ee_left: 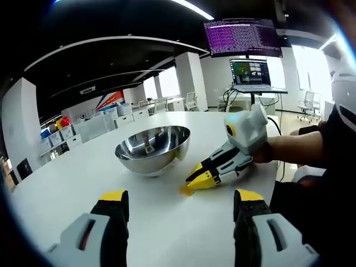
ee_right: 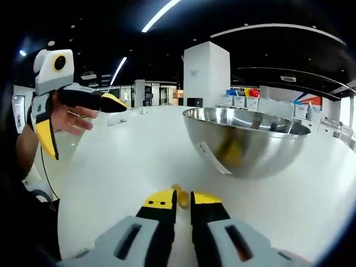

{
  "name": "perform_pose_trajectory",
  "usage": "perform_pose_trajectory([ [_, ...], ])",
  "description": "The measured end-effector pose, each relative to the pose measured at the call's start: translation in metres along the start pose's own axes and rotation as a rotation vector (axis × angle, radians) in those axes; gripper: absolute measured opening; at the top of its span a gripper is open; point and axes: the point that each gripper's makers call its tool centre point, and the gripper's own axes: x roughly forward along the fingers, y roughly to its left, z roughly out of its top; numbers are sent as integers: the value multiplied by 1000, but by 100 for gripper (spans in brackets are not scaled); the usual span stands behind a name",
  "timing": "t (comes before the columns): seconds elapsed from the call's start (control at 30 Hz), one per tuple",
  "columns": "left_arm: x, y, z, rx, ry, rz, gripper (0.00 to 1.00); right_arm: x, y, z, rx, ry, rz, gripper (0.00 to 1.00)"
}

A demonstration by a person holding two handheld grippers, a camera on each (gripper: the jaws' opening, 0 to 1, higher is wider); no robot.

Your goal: Pick up the QQ candy scattered on the table and place it into the stainless steel bowl on the table

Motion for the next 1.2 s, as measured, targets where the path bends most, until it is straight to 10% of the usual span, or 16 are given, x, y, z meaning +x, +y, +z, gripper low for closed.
perform_pose_trajectory([
  [1.2,-5,-1,2,1,-8,4,77,2,2,-4,-27,-17,3,6],
])
